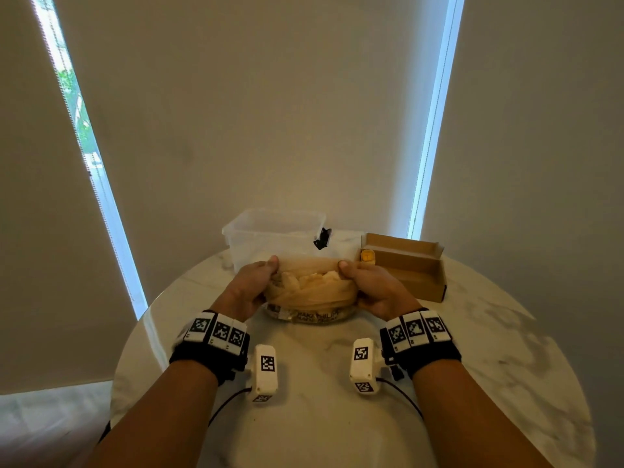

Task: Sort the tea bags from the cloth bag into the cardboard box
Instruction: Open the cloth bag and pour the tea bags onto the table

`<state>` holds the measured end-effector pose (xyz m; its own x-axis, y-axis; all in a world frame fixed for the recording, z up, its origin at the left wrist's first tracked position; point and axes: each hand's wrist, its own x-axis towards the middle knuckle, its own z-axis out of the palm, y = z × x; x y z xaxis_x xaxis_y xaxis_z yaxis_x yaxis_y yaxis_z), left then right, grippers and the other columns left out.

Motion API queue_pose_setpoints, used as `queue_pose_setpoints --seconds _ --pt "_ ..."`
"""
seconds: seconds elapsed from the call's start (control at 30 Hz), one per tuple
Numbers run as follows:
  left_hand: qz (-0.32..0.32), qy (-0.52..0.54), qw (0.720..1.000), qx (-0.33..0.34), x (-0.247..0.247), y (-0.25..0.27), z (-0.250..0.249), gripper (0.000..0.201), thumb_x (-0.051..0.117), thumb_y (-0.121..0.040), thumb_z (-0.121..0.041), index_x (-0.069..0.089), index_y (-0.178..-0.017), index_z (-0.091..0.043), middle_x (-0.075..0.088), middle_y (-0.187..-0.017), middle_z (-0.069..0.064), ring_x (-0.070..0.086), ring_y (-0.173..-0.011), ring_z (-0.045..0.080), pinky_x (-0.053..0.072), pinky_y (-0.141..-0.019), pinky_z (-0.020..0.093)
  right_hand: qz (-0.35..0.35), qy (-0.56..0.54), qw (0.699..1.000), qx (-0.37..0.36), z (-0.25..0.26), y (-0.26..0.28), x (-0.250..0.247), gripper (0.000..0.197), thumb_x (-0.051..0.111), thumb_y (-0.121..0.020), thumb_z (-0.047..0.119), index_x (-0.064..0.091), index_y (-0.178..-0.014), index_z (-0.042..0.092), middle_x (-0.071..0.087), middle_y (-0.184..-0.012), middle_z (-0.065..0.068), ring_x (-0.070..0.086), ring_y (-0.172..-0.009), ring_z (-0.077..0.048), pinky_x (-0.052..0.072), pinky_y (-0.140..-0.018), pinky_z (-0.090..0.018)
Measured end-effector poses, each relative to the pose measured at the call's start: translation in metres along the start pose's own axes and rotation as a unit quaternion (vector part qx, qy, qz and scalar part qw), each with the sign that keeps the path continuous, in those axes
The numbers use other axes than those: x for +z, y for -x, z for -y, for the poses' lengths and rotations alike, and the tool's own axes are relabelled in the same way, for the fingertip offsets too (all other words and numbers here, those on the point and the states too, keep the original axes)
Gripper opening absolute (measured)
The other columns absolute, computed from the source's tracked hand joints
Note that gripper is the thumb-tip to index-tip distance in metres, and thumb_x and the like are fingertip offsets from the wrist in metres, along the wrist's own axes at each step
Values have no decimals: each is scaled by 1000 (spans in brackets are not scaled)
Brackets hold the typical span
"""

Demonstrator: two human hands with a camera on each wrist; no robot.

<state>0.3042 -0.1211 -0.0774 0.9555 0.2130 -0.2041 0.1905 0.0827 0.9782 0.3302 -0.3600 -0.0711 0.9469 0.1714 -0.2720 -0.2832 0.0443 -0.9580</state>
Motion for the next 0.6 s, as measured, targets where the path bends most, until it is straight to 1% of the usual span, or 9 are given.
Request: queue_pose_setpoints --seconds 0.13,0.17,0.23,0.27,0.37,0.43,0.47,0.53,0.6 --pt "21 103 994 -9 4 0 5 42 38 -115 -30 60 -135 1 72 -116 20 69 -98 30 63 -71 38 -57 -31 997 -40 -4 -5 -6 21 66 -104 20 73 -124 16 70 -124 -10 63 -115 -29 57 -84 -42" --pt "27 140 989 -29 8 1 6 41 37 -115 -29 59 -136 -1 71 -114 19 68 -96 29 62 -74 40 -67 -53 995 -42 -8 -9 -6 22 66 -104 16 72 -125 14 70 -125 -10 63 -115 -29 58 -87 -43" --pt "47 189 978 -79 17 6 9 42 36 -116 -29 63 -133 -3 72 -113 20 69 -98 33 58 -89 49 -81 -91 992 -41 -15 -16 -2 25 64 -104 8 70 -128 9 69 -128 -13 63 -119 -32 57 -101 -50" --pt "64 202 972 -100 20 6 9 42 35 -115 -27 67 -127 -2 73 -111 21 72 -96 36 60 -88 50 -86 -107 990 -40 -17 -18 1 25 61 -104 4 69 -128 7 69 -129 -16 64 -121 -34 55 -105 -52" --pt "77 235 961 -122 29 6 12 50 30 -107 -7 77 -97 2 76 -94 24 77 -76 39 64 -63 56 -94 -166 981 -23 -24 -26 8 31 55 -102 -4 66 -129 9 69 -129 -19 65 -123 -37 55 -105 -60" --pt "71 227 965 -109 33 9 11 50 30 -103 -11 77 -88 1 77 -86 22 77 -69 37 63 -67 54 -89 -208 974 -16 -36 -49 1 35 55 -98 3 67 -130 13 69 -133 -19 66 -123 -39 56 -102 -65" --pt "64 212 970 -101 33 9 9 47 34 -106 -16 76 -89 -4 77 -83 19 76 -70 35 61 -74 50 -75 -228 971 -8 -36 -51 0 36 58 -96 9 68 -130 15 69 -134 -18 66 -123 -39 57 -100 -64" --pt "43 175 981 -66 28 8 5 36 39 -111 -24 71 -99 -12 78 -82 13 72 -80 32 55 -78 42 -52 -245 968 4 -23 -25 3 25 57 -102 13 72 -122 13 74 -122 -14 69 -113 -33 62 -92 -51" --pt "8 106 994 -27 18 4 1 26 42 -112 -22 68 -117 -18 77 -107 14 66 -98 31 56 -82 43 -22 -255 967 0 -16 -13 0 19 54 -106 6 73 -105 10 74 -106 -12 68 -99 -26 59 -82 -40"
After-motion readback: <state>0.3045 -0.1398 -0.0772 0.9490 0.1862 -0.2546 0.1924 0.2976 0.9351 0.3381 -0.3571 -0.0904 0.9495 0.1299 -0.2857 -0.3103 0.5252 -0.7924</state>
